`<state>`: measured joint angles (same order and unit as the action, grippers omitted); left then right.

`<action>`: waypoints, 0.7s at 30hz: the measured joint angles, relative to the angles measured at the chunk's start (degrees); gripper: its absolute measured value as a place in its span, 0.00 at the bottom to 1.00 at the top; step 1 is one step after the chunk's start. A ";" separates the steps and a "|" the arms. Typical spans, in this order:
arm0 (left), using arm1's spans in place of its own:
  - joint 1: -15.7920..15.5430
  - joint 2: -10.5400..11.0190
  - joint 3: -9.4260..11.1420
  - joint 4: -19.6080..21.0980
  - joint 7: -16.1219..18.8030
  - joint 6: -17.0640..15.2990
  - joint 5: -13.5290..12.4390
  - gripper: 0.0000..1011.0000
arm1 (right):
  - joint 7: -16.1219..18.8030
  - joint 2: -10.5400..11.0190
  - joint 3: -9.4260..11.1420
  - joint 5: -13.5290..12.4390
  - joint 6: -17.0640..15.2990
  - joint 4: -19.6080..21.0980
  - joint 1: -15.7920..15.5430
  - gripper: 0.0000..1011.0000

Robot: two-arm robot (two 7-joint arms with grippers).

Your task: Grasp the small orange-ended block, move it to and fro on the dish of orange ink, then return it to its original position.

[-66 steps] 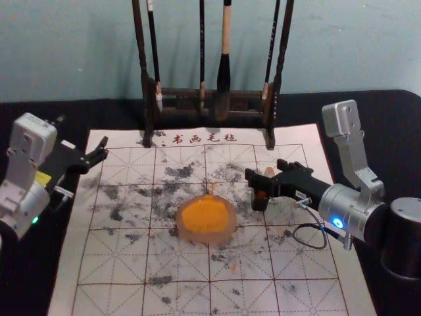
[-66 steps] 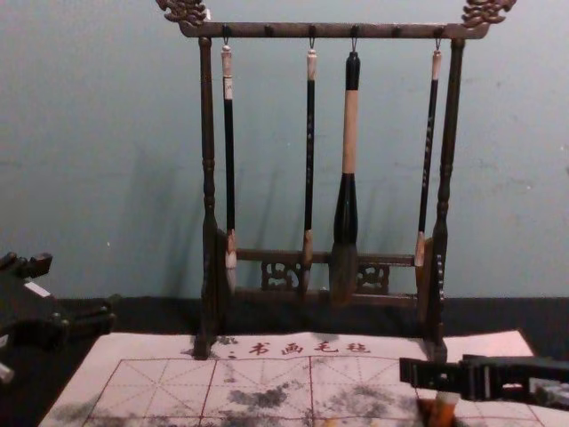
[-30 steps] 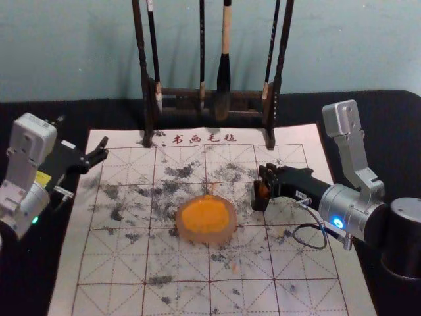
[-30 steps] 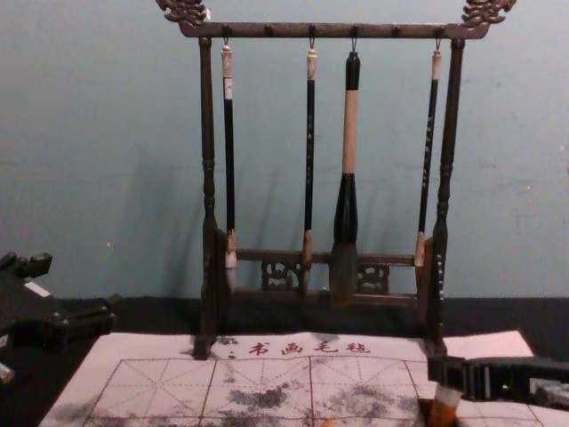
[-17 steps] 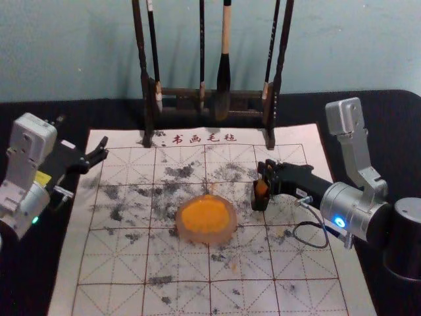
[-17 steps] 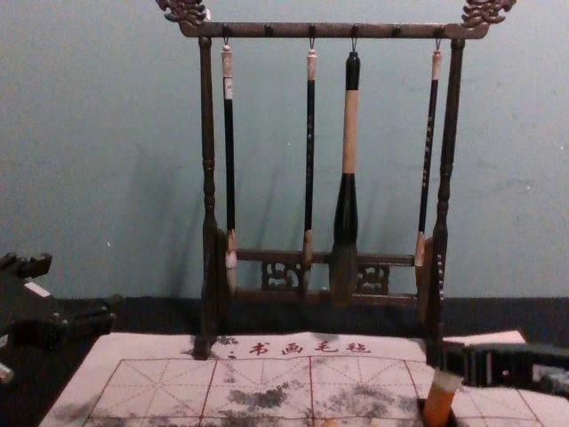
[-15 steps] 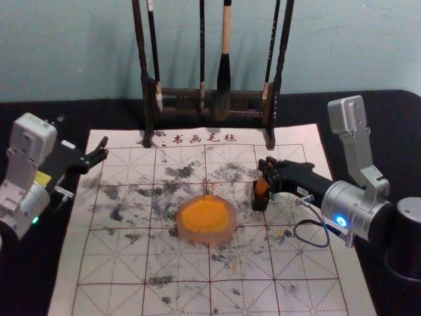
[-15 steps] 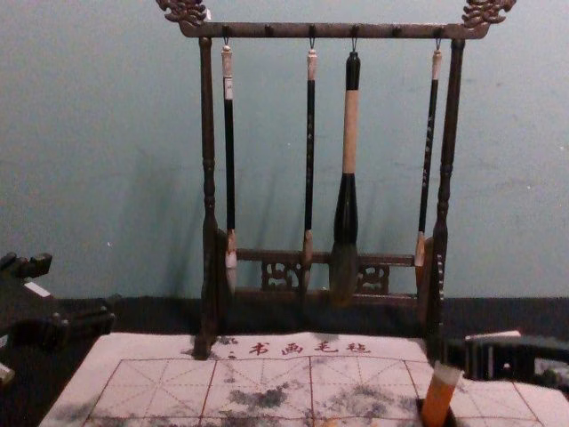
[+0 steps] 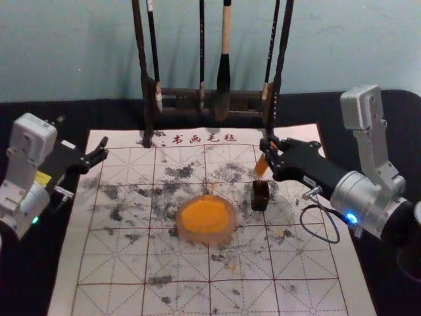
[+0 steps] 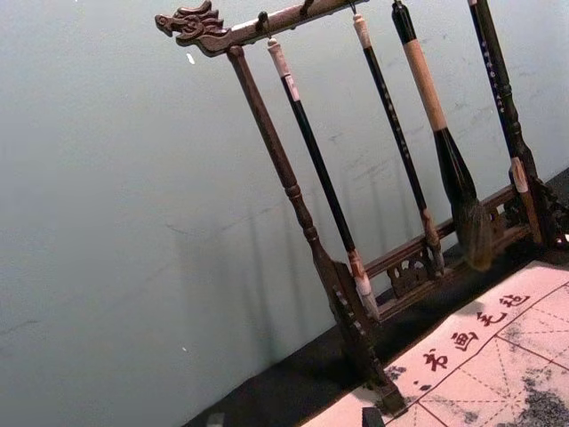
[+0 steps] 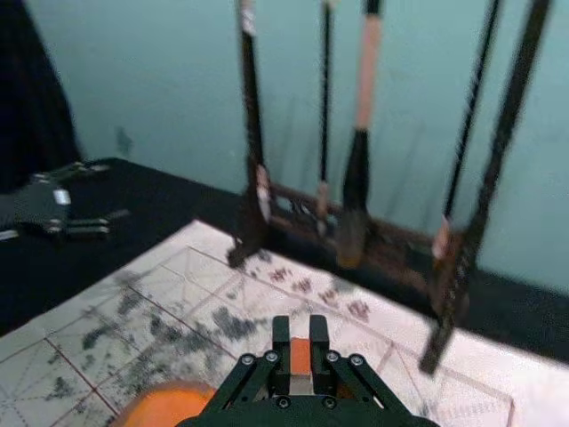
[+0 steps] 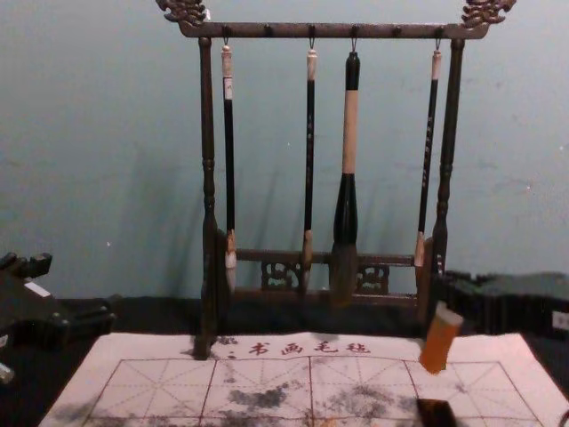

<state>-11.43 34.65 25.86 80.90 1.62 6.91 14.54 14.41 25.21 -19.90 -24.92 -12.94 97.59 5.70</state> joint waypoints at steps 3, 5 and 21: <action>0.00 0.00 0.00 0.00 0.00 0.00 0.00 0.99 | 1.96 0.39 -0.59 1.28 2.97 -0.34 0.08 0.12; 0.00 0.00 0.00 0.00 0.00 0.00 0.00 0.99 | 4.85 0.74 -1.51 2.61 6.72 -1.53 0.61 0.12; 0.00 0.00 0.00 0.00 0.00 0.00 0.00 0.99 | 18.35 0.60 -8.82 6.69 13.11 -12.12 9.34 0.12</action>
<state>-11.43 34.65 25.86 80.90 1.62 6.91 14.55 32.76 25.82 -28.72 -18.23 0.17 85.47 15.04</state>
